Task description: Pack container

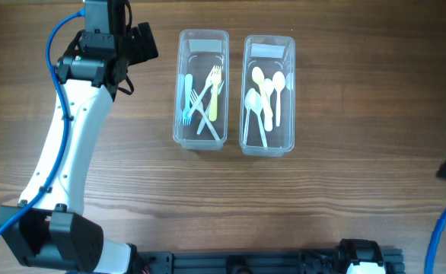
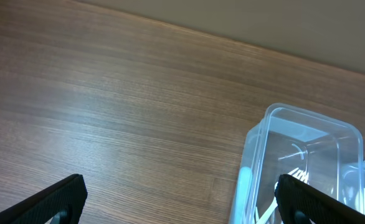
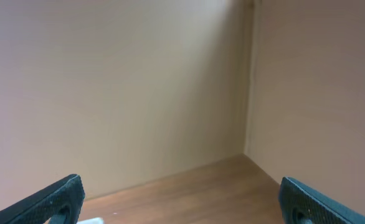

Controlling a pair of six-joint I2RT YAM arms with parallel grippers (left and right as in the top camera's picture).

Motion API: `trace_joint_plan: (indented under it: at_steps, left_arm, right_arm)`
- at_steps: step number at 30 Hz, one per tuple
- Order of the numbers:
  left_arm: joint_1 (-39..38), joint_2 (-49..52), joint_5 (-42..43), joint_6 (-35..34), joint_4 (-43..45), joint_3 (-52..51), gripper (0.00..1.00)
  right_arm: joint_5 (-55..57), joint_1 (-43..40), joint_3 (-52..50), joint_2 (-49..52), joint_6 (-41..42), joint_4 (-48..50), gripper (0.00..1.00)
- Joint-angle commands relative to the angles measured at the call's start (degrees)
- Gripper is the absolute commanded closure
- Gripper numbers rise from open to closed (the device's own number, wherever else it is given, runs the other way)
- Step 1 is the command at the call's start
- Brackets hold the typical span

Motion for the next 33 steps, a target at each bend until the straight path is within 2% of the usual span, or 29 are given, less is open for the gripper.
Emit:
trace_joint_plan:
  at_steps: [1, 7, 10, 19, 26, 33]
  left_arm:
    - [0.0, 0.1, -0.9, 0.1, 0.0, 0.3, 0.0]
    - [0.0, 0.1, -0.9, 0.1, 0.0, 0.3, 0.0]
    - [0.0, 0.1, -0.9, 0.1, 0.0, 0.3, 0.0]
    - [0.0, 0.1, -0.9, 0.1, 0.0, 0.3, 0.0]
    - [0.0, 0.1, -0.9, 0.1, 0.0, 0.3, 0.0]
    - [0.0, 0.1, -0.9, 0.1, 0.0, 0.3, 0.0]
  right_arm:
    - [-7.5, 0.4, -14.3, -9.1, 2.6, 8.4, 0.0]
    - [-8.0, 0.4, -37.2, -19.7, 17.0, 24.2, 0.0]
    - [-11.7, 0.4, -48.5, -23.9, 19.8, 32.6, 0.0]
    - [-16.5, 0.4, -69.0, -28.2, 19.8, 45.3, 0.0]
    - [-16.5, 0.4, -77.8, -30.7, 18.9, 46.8, 0.0]
    - [-20.0, 0.4, -82.5, -35.9, 10.5, 46.6, 0.0]
